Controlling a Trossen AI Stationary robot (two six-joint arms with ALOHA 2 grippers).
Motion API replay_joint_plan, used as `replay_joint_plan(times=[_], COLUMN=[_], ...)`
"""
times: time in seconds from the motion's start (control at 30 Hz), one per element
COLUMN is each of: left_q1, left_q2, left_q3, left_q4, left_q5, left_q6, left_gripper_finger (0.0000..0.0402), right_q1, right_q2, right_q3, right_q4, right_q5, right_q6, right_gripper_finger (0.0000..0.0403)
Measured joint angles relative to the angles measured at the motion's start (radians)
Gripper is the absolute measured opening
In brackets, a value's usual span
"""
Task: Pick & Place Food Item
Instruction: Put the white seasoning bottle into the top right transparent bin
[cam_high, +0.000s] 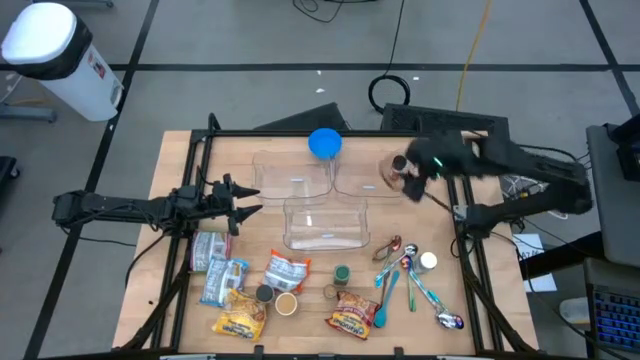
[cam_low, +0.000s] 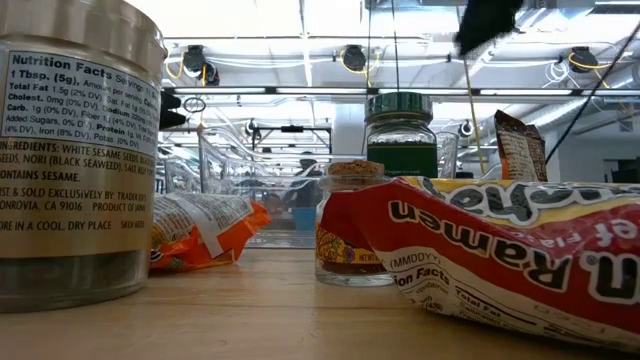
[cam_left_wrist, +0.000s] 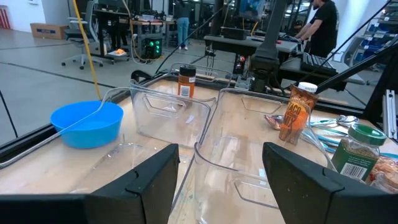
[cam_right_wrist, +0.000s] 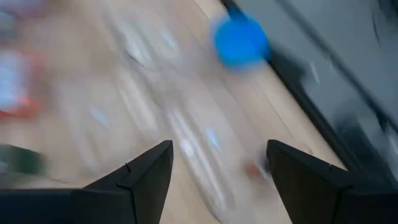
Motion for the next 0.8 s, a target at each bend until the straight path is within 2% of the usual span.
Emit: replay_joint_plan(times=[0.13,0.2,0.33,0.47,0.53,0.6,0.8], left_q1=[0.0,0.0,0.0,0.0,0.0,0.0,0.0], left_q2=[0.0,0.0,0.0,0.0,0.0,0.0,0.0], left_q3=[0.0,0.0,0.0,0.0,0.0,0.0,0.0], left_q4=[0.0,0.0,0.0,0.0,0.0,0.0,0.0], left_q5=[0.0,0.0,0.0,0.0,0.0,0.0,0.0], left_q6=[0.0,0.0,0.0,0.0,0.0,0.0,0.0], left_gripper_finger=[0.0241,0.0241,0.0241,0.0241,0.0241,0.0241,0.0241], right_q1=[0.249,0.339,0.442,0.477,0.485,0.486,0.503], right_q2=[-0.143,-0.2,-0.258,-0.261,-0.262,-0.26,-0.223], right_q3=[-0.182,-0.295,-0.527,-0.707,-0.745,-0.747,-0.64], right_q4=[0.366,0.585,1.097,1.539,1.605,1.581,1.38], right_q5=[0.099,0.112,0.107,0.105,0.057,0.003,0.037], right_q6=[-0.021,-0.071,-0.176,-0.295,-0.298,-0.303,-0.26], right_gripper_finger=[0.0254,0.0254,0.0254,0.0254,0.0254,0.0254,0.0254])
